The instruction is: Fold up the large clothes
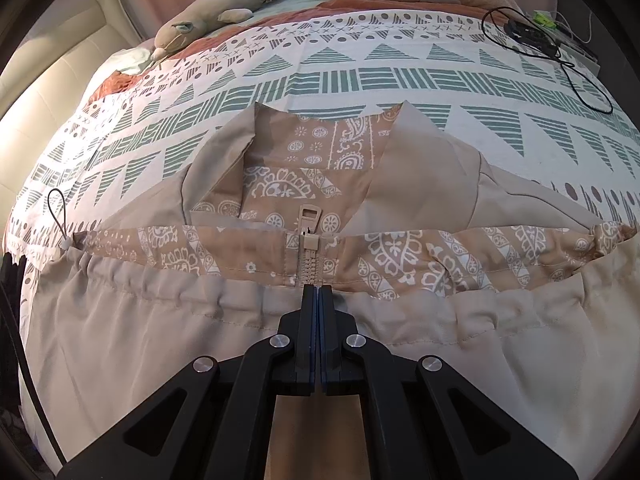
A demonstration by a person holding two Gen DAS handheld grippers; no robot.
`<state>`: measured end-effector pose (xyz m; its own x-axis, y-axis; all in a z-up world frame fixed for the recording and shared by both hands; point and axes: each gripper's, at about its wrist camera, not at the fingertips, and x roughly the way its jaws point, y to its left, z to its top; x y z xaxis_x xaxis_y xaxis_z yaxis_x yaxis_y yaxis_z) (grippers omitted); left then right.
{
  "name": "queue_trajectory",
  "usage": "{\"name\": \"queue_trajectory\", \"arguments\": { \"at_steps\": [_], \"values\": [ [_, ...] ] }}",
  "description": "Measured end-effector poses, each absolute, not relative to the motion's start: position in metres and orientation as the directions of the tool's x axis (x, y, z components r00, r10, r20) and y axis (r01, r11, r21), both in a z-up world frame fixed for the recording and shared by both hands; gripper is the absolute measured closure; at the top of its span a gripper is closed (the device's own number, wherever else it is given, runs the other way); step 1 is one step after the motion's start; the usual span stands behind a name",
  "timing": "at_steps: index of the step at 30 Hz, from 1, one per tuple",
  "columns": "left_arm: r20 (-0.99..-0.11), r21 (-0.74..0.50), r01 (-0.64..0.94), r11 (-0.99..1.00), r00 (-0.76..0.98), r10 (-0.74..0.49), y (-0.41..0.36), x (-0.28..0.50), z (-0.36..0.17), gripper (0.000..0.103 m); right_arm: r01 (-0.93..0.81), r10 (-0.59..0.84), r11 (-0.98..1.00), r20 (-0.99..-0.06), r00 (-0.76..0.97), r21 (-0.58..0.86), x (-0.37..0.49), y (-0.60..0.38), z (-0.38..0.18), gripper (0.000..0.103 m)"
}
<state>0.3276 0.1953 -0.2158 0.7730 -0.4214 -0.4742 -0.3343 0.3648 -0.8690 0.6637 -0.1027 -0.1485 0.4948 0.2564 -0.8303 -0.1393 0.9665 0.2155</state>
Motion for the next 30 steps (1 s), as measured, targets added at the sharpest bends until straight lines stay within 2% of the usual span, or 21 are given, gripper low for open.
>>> {"name": "queue_trajectory", "arguments": {
  "at_steps": [3, 6, 12, 13, 14, 16, 18, 22, 30],
  "values": [
    [-0.434, -0.882, -0.283, 0.376, 0.797, -0.419, 0.197, 0.326, -0.209, 0.025, -0.130, 0.266, 0.964, -0.832, 0.488, 0.231, 0.665, -0.105, -0.149, 0.103],
    [-0.489, -0.857, -0.333, 0.393, 0.767, -0.416, 0.195, 0.334, -0.217, 0.025, -0.126, 0.263, 0.965, -0.833, 0.486, 0.231, 0.666, -0.104, -0.149, 0.103],
    [-0.500, -0.857, -0.355, 0.374, 0.750, -0.433, 0.187, 0.353, -0.233, 0.027, -0.121, 0.267, 0.964, -0.833, 0.485, 0.238, 0.667, -0.105, -0.150, 0.103],
    [-0.505, -0.853, -0.357, 0.380, 0.747, -0.432, 0.187, 0.355, -0.234, 0.037, -0.118, 0.268, 0.963, -0.833, 0.483, 0.242, 0.667, -0.104, -0.150, 0.103],
    [-0.520, -0.844, -0.369, 0.389, 0.740, -0.426, 0.186, 0.358, -0.235, 0.042, -0.115, 0.270, 0.963, -0.834, 0.482, 0.245, 0.667, -0.104, -0.150, 0.103],
    [-0.554, -0.824, -0.408, 0.394, 0.724, -0.410, 0.186, 0.360, -0.239, 0.062, -0.113, 0.274, 0.962, -0.834, 0.479, 0.251, 0.668, -0.105, -0.150, 0.103],
    [-0.563, -0.819, -0.424, 0.387, 0.723, -0.400, 0.188, 0.358, -0.241, 0.075, -0.112, 0.278, 0.960, -0.835, 0.475, 0.255, 0.668, -0.106, -0.149, 0.103],
    [-0.548, -0.828, -0.410, 0.383, 0.738, -0.394, 0.186, 0.355, -0.237, 0.084, -0.102, 0.351, 0.934, -0.823, 0.447, 0.343, 0.669, -0.116, -0.145, 0.103],
    [-0.518, -0.840, -0.373, 0.394, 0.767, -0.378, 0.177, 0.356, -0.210, 0.088, -0.119, 0.485, 0.865, -0.751, 0.448, 0.487, 0.623, -0.150, -0.113, 0.103]
  ]
}}
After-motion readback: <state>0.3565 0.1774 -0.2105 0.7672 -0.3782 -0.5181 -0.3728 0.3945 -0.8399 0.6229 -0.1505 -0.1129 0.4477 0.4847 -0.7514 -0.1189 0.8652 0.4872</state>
